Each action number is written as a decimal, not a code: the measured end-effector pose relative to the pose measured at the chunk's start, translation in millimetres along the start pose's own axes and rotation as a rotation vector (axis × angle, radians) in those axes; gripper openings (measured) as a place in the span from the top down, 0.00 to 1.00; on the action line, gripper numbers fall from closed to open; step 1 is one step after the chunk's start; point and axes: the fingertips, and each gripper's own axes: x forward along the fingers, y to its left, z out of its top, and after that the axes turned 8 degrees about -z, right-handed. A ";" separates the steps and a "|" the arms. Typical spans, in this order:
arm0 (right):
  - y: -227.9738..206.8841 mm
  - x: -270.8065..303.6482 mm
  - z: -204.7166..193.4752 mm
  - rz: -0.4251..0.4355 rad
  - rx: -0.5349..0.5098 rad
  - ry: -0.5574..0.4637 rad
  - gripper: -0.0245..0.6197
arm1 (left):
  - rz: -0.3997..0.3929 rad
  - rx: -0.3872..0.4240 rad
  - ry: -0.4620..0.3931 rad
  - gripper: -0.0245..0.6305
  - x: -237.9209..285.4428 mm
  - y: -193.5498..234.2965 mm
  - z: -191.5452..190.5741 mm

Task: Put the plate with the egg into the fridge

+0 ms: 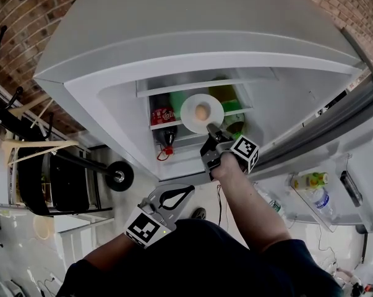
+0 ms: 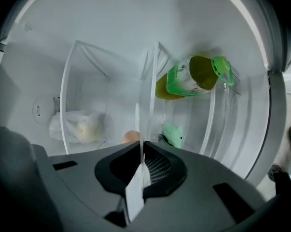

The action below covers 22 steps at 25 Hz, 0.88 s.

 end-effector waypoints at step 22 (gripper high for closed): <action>12.4 8.6 -5.2 0.076 -0.027 0.021 0.75 | -0.007 -0.010 0.004 0.96 -8.1 2.0 -6.5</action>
